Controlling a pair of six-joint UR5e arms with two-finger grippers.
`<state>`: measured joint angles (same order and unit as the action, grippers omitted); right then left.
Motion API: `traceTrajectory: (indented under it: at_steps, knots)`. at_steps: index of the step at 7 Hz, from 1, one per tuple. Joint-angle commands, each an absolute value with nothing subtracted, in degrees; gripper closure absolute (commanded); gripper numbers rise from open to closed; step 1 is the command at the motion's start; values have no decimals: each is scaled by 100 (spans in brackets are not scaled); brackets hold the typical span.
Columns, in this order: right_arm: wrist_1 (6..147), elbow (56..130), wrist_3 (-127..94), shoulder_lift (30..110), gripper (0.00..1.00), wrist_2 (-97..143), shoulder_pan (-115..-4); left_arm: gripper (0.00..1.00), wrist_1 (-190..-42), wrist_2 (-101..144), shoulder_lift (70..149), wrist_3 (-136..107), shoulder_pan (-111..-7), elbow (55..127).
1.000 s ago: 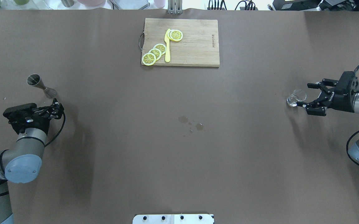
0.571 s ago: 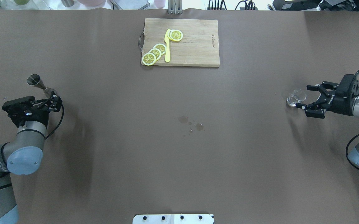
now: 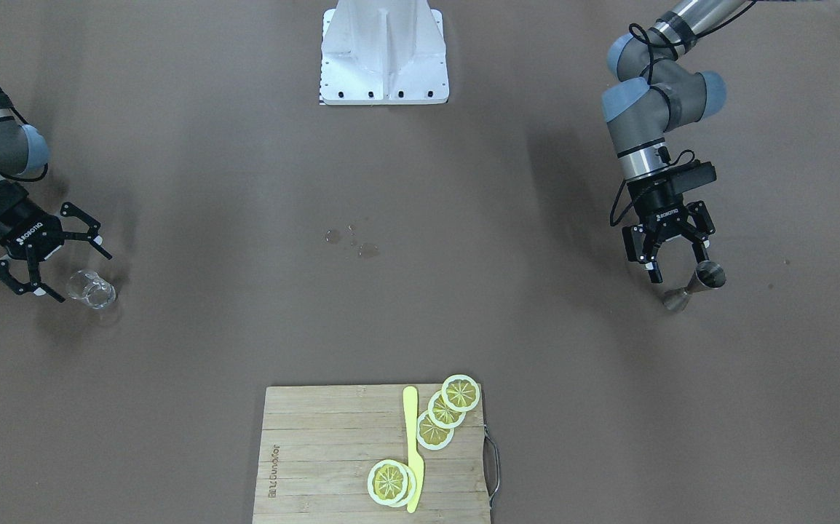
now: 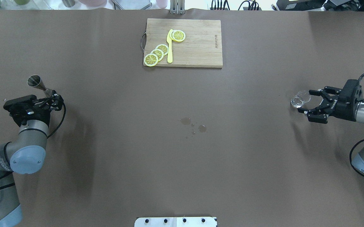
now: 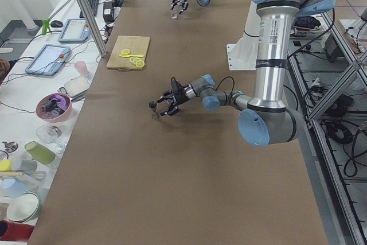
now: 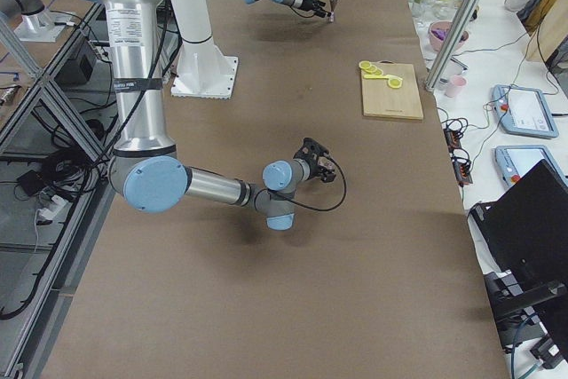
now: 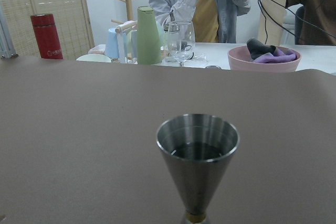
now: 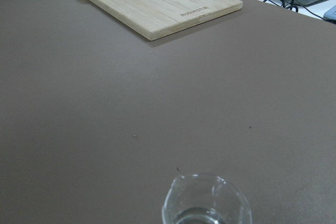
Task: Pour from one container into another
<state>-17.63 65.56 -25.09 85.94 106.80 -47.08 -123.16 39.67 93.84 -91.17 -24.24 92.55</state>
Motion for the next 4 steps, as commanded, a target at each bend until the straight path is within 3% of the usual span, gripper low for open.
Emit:
traceTrajectory:
  at_steps: [1,4]
  knots:
    - [-1775,6399,-2522,8517,1,10635,-4685,2,-12322,3710,9492,-9114,-2443,8974]
    - [-1775,6310,-2522,8429,1,10600,-4667,3,-12340,3709,9544,-9123,-2548,8860]
